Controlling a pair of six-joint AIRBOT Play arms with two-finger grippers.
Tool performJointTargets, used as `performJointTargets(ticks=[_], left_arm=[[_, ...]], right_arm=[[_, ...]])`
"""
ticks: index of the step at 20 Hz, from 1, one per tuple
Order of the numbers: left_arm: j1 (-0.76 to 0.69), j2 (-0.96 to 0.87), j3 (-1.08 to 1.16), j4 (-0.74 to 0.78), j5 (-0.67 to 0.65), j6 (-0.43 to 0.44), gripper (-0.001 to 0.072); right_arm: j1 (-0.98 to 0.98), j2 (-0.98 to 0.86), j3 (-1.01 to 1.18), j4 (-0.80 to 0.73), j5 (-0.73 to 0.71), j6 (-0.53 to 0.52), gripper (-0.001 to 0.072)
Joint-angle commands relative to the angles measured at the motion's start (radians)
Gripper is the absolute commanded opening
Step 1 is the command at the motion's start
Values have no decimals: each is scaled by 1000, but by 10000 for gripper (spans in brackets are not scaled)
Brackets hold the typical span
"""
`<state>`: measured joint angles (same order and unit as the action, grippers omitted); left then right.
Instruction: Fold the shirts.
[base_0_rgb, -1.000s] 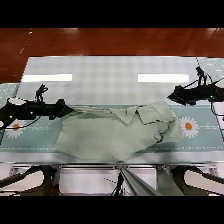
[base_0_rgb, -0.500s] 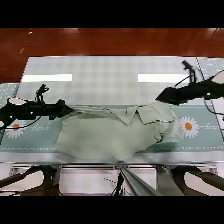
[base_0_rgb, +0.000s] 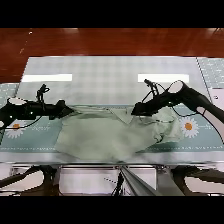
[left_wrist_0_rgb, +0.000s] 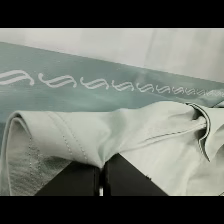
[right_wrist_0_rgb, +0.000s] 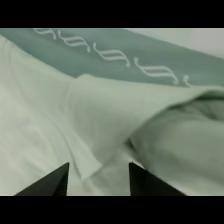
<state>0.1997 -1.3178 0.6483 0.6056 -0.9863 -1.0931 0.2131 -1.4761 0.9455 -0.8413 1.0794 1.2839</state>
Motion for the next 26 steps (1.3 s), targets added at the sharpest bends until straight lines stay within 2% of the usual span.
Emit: performJointTargets(ticks=[1, 3, 4, 5, 8, 11, 12, 13, 14, 15, 18, 21, 23, 26], left_arm=[[-1, -1, 0, 0, -2, 9, 27], [-1, -1, 0, 0, -1, 9, 27], [-1, -1, 0, 0, -1, 9, 27], [-1, -1, 0, 0, -1, 9, 27], [-1, -1, 0, 0, -2, 8, 27], [-1, -1, 0, 0, -2, 8, 27], [-1, -1, 0, 0, -2, 8, 27], [-1, -1, 0, 0, -2, 8, 27], [-1, -1, 0, 0, -2, 8, 27], [-1, -1, 0, 0, -2, 8, 27], [-1, -1, 0, 0, -3, 8, 27], [-1, -1, 0, 0, -16, 8, 27], [-1, -1, 0, 0, -16, 8, 27], [-1, -1, 0, 0, -16, 8, 27]], right_arm=[[33, -55, -2, 55, -91, 41, 447], [33, -60, -1, 116, -155, 42, 231], [33, -60, -1, 167, -181, 34, 52], [33, -57, 6, 211, -191, 5, 19], [32, -47, 97, 274, -198, -47, 18], [31, -40, 222, 323, -351, -37, 19], [31, -40, 244, 323, -418, -35, 21], [31, -40, 254, 320, -459, -35, 105], [23, -40, 254, 309, -469, -36, 372], [9, -40, 254, 278, -440, -36, 498], [-71, -40, 254, 92, -280, -31, 489], [-196, -40, 254, -76, -187, 57, 489], [-283, -40, 254, -103, -176, 115, 490], [-391, -44, 254, -104, -156, 120, 495]])
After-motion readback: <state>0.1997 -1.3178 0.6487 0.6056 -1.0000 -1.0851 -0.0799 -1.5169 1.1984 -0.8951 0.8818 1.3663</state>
